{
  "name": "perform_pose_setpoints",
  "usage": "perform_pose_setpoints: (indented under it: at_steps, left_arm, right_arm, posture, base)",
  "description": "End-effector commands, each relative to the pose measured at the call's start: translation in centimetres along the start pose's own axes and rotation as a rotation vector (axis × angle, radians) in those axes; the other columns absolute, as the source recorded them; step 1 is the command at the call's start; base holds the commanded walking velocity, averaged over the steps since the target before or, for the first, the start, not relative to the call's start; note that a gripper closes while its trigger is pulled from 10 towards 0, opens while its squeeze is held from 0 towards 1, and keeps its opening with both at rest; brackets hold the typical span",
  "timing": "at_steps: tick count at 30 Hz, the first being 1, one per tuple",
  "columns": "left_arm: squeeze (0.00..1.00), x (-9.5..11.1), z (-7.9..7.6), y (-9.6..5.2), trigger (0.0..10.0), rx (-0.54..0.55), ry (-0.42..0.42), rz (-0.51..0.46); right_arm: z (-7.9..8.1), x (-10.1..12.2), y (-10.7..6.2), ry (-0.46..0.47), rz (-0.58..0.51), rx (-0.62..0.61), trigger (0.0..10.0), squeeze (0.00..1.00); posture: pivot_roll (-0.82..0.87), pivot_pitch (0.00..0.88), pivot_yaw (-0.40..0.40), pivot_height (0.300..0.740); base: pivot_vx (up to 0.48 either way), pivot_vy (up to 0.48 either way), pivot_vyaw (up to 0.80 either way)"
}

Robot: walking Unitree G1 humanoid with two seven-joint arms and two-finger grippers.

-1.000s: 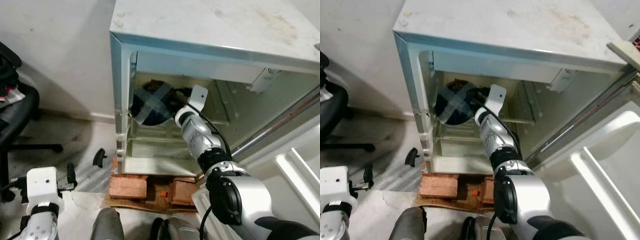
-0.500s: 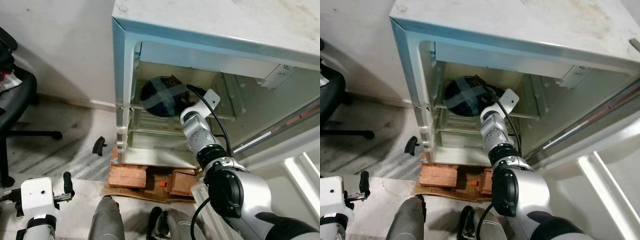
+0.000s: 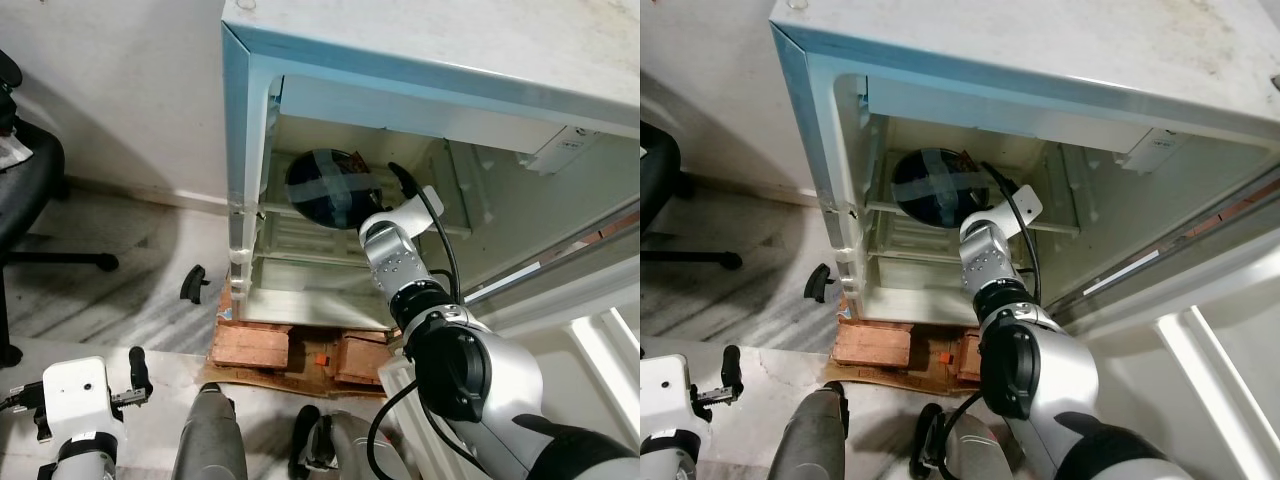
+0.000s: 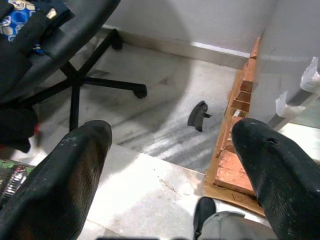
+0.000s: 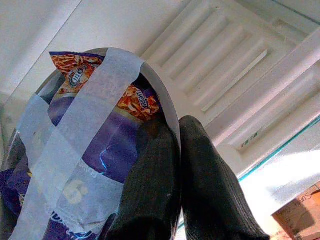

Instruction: Restocking fridge

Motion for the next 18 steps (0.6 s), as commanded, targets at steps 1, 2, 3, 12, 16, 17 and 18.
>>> perform_pose_setpoints:
  at_steps: [1, 2, 3, 12, 16, 17, 18]
  left_arm:
    - [0.0, -0.5, 0.0, -0.5, 10.0, 0.006, 0.004, 0.027]
    - [0.0, -0.5, -0.1, -0.5, 10.0, 0.006, 0.001, 0.028]
    - [0.0, -0.5, -0.2, -0.5, 10.0, 0.005, 0.001, 0.028]
    - [0.0, -0.5, -0.4, -0.3, 10.0, -0.002, -0.001, 0.029]
    - [0.0, -0.5, -0.4, -0.2, 10.0, -0.001, -0.002, 0.032]
    - [0.0, -0.5, -0.5, -0.1, 10.0, -0.001, -0.003, 0.032]
    - [0.0, -0.5, -0.5, -0.1, 10.0, -0.001, -0.003, 0.032]
  right_arm:
    - [1.3, -4.7, -1.0, 0.052, 0.123, 0.002, 10.0, 0.0]
    - [2.2, -5.4, -1.3, 0.091, 0.15, 0.027, 10.0, 0.0]
    - [2.6, -5.6, -1.4, 0.103, 0.159, 0.047, 10.0, 0.0]
    - [5.6, -6.8, -2.1, 0.193, 0.214, 0.156, 10.0, 1.0]
    - [6.2, -7.4, -2.4, 0.225, 0.239, 0.186, 10.0, 1.0]
    - [6.4, -7.4, -2.5, 0.231, 0.245, 0.2, 10.0, 1.0]
    - [6.4, -7.4, -2.5, 0.231, 0.245, 0.2, 10.0, 1.0]
  posture:
    - [0.48, 0.283, -0.21, 0.74]
    - [0.47, 0.285, -0.21, 0.74]
    - [0.47, 0.286, -0.21, 0.74]
    - [0.47, 0.283, -0.211, 0.74]
    - [0.47, 0.277, -0.212, 0.74]
    - [0.47, 0.272, -0.213, 0.74]
    - [0.47, 0.272, -0.213, 0.74]
  base:
    - [0.0, 0.0, 0.0]
    - [0.0, 0.0, 0.0]
    - [0.0, 0.0, 0.0]
    - [0.0, 0.0, 0.0]
    - [0.0, 0.0, 0.0]
    - [0.0, 0.0, 0.0]
    - [0.0, 0.0, 0.0]
Point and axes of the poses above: a point about 5 cm out from each wrist's last joint towards the gripper, its own y axis pointing out of the wrist towards the gripper, its own x axis along the axis of the wrist's last joint, z = x × y, the point moved 5 cm from there along y, pointing out of the wrist towards the gripper, and after that the axes turned 2 degrees about y, right-handed, at the moved point
